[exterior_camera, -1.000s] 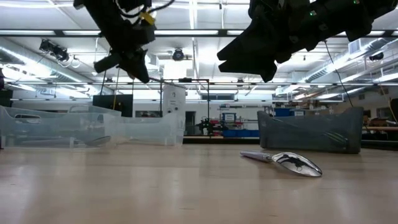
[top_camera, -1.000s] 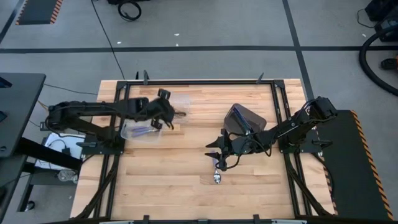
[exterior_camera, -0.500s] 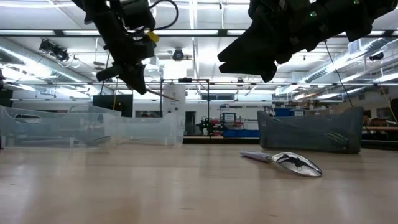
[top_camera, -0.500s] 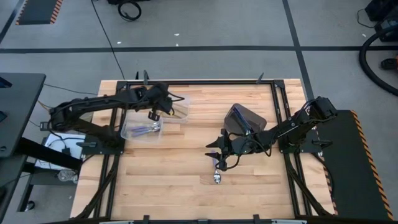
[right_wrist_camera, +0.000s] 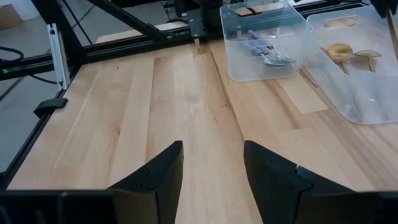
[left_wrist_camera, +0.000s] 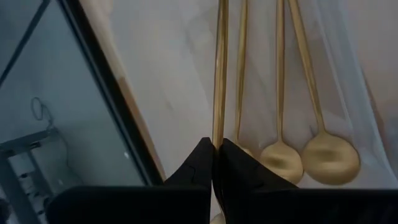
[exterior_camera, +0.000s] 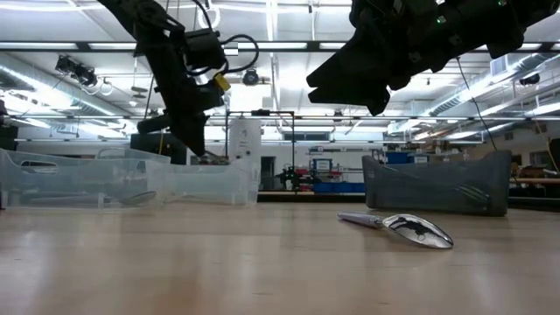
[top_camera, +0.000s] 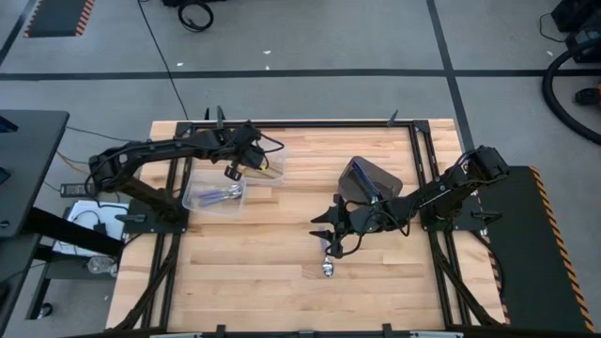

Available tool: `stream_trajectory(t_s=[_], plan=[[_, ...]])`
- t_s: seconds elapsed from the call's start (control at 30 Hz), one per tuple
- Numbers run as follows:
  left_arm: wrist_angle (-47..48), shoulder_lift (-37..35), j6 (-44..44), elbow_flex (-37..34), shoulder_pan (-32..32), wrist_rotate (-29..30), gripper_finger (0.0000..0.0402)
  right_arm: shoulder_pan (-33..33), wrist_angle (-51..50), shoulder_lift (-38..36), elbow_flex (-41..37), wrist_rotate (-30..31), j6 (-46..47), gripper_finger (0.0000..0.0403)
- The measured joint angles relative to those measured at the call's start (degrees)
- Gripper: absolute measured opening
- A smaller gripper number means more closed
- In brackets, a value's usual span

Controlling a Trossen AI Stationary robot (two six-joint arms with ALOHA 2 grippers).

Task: Sort silverware by color (type)
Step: Put the gold spoon into the top transparent bin

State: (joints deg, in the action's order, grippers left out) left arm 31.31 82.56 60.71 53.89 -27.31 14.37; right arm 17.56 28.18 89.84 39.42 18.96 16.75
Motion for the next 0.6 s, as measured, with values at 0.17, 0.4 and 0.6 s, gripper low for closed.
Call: stream_trajectory(t_s=[0.17, 0.4, 0.6], plan=[[-1.54, 1.54, -0.02, 0.0, -0.54, -3.05, 0.0019, 0.0, -0.01, 0.0, 0.0, -0.04, 0.0, 0.0178], [-1.6, 3.6, -1.27, 0.0, -1.53, -4.98, 0.0021, 0.0, -0.01, 0.0, 0.0, -0.04, 0.02, 0.0178], [-1.59, 5.76, -2.0, 0.0, -1.63, -5.26, 0.0036, 0.0, -0.21, 0.0, 0.0, -0.04, 0.02, 0.0178]])
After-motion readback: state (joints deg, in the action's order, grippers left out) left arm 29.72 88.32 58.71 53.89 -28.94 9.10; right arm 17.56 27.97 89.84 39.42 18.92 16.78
